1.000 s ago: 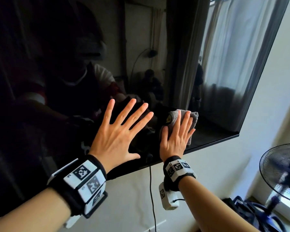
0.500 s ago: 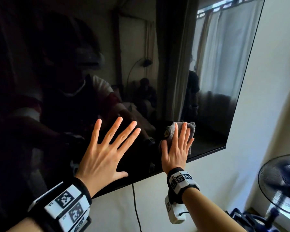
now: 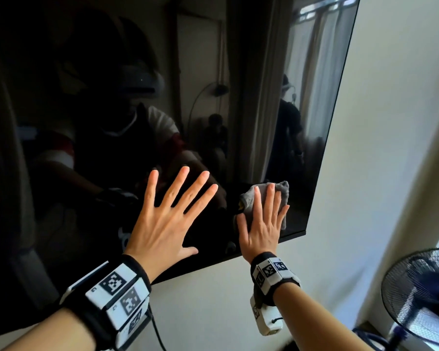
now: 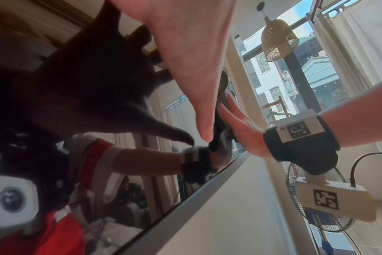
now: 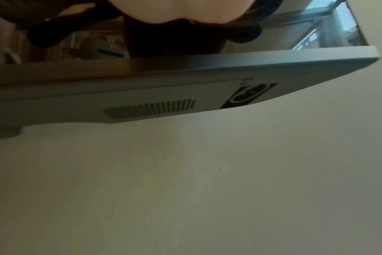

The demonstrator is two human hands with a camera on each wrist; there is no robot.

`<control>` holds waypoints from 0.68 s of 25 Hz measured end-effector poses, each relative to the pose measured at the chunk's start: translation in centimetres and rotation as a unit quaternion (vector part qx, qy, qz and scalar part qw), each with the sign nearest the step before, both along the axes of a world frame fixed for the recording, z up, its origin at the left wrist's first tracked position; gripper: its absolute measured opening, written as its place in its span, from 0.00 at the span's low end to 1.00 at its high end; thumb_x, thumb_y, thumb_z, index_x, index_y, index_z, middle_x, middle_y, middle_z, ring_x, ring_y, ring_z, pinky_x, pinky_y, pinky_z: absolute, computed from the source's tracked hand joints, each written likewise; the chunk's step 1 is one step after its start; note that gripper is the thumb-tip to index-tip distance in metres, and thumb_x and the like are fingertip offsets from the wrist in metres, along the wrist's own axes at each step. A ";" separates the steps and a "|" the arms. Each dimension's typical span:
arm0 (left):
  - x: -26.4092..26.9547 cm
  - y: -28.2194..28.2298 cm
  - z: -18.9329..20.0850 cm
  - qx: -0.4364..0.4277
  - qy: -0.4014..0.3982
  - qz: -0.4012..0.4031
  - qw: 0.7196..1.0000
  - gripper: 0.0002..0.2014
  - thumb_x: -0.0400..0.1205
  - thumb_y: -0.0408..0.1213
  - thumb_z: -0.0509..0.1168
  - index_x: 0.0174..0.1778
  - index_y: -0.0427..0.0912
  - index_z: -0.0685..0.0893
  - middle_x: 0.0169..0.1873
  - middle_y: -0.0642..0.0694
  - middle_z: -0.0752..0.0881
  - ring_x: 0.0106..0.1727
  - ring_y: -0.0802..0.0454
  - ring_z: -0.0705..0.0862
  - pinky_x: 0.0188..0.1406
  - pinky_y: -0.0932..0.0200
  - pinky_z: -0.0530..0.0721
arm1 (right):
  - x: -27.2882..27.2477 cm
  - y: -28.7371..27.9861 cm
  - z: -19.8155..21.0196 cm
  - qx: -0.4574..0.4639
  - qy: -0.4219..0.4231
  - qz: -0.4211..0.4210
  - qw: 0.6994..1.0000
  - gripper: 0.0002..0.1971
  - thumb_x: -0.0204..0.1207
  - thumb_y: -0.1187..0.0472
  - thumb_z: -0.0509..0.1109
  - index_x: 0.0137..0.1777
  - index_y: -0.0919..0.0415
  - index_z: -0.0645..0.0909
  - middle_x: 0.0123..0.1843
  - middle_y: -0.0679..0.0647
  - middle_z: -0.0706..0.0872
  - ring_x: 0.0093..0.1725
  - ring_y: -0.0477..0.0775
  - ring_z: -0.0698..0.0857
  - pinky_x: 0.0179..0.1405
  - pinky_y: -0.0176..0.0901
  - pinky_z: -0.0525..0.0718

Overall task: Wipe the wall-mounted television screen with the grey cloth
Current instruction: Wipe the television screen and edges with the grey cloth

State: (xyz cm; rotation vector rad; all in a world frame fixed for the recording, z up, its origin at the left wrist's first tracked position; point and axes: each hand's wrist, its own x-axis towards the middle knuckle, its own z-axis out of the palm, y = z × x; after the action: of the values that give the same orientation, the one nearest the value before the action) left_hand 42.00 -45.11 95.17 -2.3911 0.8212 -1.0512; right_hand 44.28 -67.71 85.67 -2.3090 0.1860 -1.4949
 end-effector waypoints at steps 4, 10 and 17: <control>0.3 -0.4 -0.4 -0.008 0.000 0.001 1.000 0.70 0.54 0.73 0.77 0.88 0.49 0.52 0.89 0.42 0.50 0.88 0.34 0.49 0.81 0.20 0.44 | 0.7 -5.5 0.9 0.127 -0.012 -0.012 0.992 0.36 0.79 0.44 0.49 0.83 0.44 0.37 0.85 0.51 0.41 0.84 0.47 0.37 0.81 0.66 0.39; 0.1 -0.7 -0.3 -0.012 -0.001 -0.002 1.000 0.69 0.53 0.72 0.78 0.88 0.48 0.55 0.88 0.41 0.52 0.88 0.32 0.50 0.80 0.19 0.45 | 0.7 -7.0 0.3 0.106 -0.017 0.008 0.994 0.36 0.79 0.45 0.50 0.82 0.37 0.33 0.85 0.51 0.40 0.84 0.49 0.35 0.81 0.54 0.30; -0.6 -0.7 -1.2 -0.027 0.007 -0.004 1.000 0.68 0.56 0.68 0.79 0.88 0.45 0.56 0.88 0.41 0.55 0.87 0.32 0.54 0.81 0.21 0.52 | 1.2 -1.8 1.8 0.154 -0.060 0.014 0.986 0.35 0.80 0.46 0.51 0.84 0.43 0.38 0.86 0.51 0.40 0.85 0.52 0.37 0.80 0.66 0.34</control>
State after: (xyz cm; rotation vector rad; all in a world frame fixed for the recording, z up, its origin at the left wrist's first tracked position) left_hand 41.38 -45.86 93.97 -2.4452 0.8179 -1.0738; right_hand 45.47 -69.49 87.47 -1.9646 0.3266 -1.4714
